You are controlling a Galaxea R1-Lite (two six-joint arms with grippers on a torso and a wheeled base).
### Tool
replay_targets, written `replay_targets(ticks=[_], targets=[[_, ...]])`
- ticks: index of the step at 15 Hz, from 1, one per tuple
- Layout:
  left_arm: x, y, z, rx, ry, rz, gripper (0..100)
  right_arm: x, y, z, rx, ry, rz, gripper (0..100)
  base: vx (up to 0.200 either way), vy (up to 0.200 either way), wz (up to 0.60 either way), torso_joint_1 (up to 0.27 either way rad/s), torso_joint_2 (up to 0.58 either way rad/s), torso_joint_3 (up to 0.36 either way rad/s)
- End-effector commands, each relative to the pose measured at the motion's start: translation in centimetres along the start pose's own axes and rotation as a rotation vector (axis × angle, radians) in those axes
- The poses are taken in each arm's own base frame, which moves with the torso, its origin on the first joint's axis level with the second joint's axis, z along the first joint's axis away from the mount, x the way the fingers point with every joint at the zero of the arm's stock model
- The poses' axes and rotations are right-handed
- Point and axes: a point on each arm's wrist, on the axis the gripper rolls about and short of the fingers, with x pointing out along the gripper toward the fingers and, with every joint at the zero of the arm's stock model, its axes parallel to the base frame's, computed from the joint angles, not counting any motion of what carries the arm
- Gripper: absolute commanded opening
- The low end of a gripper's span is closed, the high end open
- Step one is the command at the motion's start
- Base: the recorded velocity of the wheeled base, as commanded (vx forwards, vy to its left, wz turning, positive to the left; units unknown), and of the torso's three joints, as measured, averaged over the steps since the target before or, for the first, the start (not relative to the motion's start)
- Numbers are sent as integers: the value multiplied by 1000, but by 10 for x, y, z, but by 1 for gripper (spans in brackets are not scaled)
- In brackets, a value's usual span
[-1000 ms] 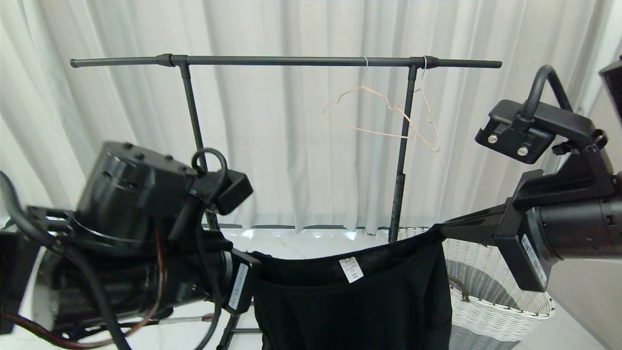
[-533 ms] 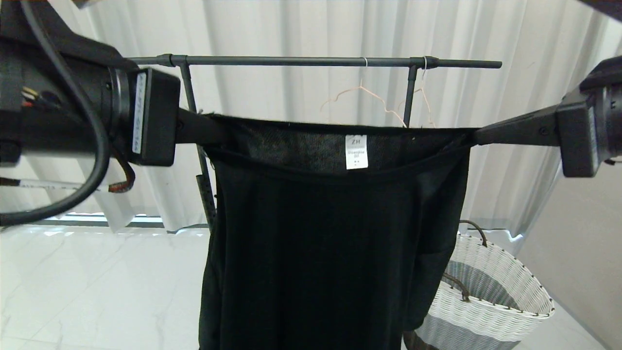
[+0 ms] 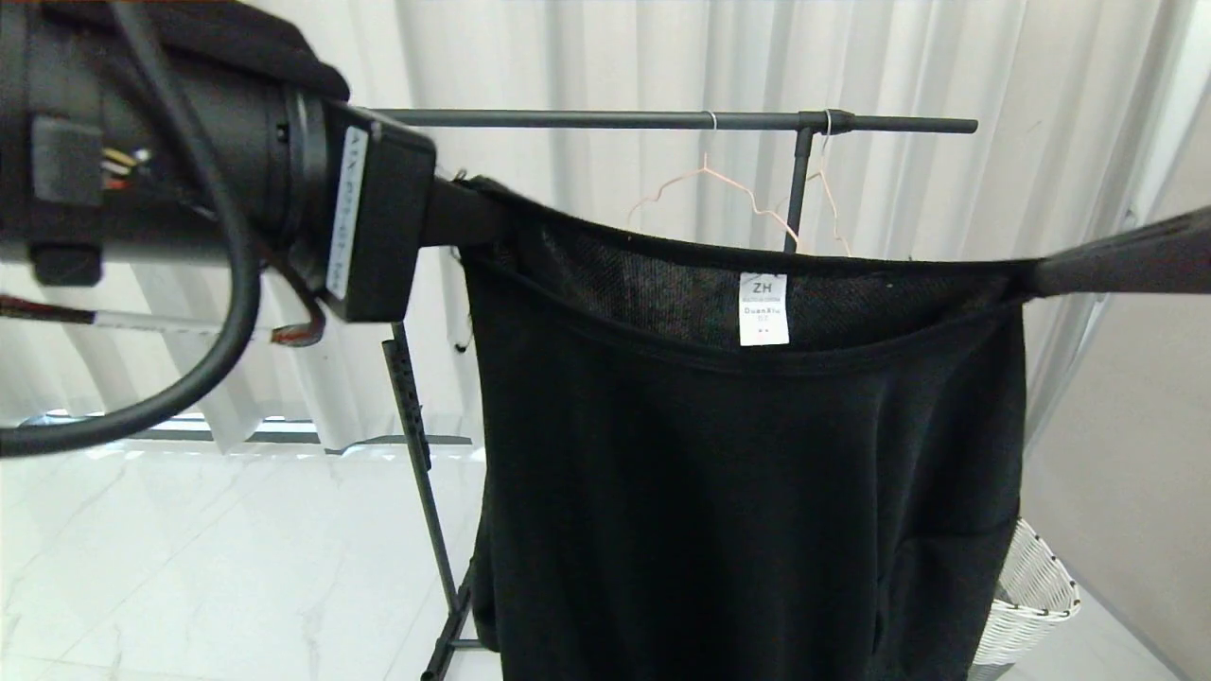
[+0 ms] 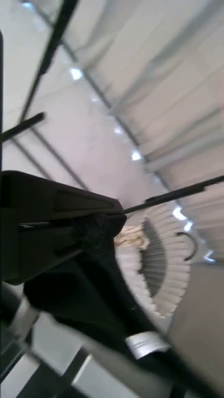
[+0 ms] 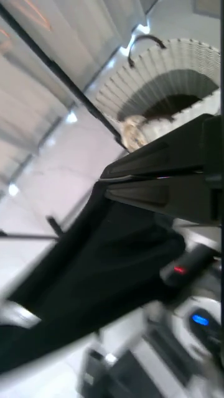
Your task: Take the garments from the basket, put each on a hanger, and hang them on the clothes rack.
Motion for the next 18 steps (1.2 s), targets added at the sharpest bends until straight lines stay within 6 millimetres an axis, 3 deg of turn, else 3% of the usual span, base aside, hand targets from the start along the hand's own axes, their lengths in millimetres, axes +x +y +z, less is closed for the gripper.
replay_targets(ticks=[1,4,9,11,15,18], targets=[[31,-2,5,32,-31,1,0,-37,6,-11,-26,-28,76,0,0,0,0,0,0,0],[51,-4,15,40,-122,-35,0,-50,16,-20,-68,-6,230,0,0,0,0,0,0,0],[47,-4,15,38,-129,-54,0,-45,20,-17,-80,-1,253,0,0,0,0,0,0,0],[29,-4,11,38,-95,-60,0,-31,16,-7,-52,-44,200,0,0,0,0,0,0,0],[-24,-6,-14,33,64,-158,0,10,14,33,-30,-122,206,0,0,0,0,0,0,0],[-38,-26,-20,-33,81,-271,0,30,16,51,-32,-141,213,0,0,0,0,0,0,0]])
